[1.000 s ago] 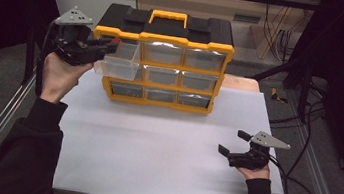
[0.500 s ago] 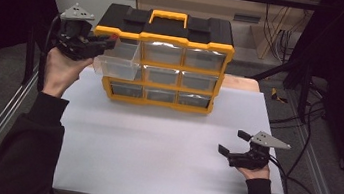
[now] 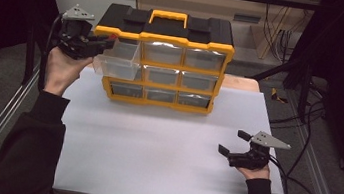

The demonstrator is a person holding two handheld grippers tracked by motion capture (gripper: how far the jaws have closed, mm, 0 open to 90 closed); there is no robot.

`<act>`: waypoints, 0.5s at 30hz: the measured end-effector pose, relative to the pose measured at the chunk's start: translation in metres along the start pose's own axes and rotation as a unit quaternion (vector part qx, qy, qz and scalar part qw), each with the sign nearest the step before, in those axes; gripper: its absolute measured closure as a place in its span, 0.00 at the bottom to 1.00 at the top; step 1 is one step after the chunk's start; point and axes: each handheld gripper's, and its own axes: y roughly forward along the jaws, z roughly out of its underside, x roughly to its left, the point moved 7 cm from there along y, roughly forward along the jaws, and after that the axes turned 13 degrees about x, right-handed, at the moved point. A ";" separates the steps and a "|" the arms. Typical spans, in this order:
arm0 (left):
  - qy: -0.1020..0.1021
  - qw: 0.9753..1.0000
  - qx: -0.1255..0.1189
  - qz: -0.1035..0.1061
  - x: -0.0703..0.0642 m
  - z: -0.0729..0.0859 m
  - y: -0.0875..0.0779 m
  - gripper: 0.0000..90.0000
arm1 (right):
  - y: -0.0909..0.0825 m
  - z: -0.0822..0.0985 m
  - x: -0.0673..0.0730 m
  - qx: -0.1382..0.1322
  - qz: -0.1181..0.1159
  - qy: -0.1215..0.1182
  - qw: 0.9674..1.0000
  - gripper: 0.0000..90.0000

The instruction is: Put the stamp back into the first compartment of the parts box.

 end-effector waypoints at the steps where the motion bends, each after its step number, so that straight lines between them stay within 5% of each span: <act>1: -0.001 1.000 0.001 0.000 0.001 0.001 0.001 0.84 | 0.000 0.000 0.000 0.000 0.000 -0.001 1.000 0.00; 15: -0.009 1.000 0.013 -0.001 0.011 0.008 0.008 0.84 | 0.001 0.000 0.000 0.001 0.000 -0.001 1.000 0.00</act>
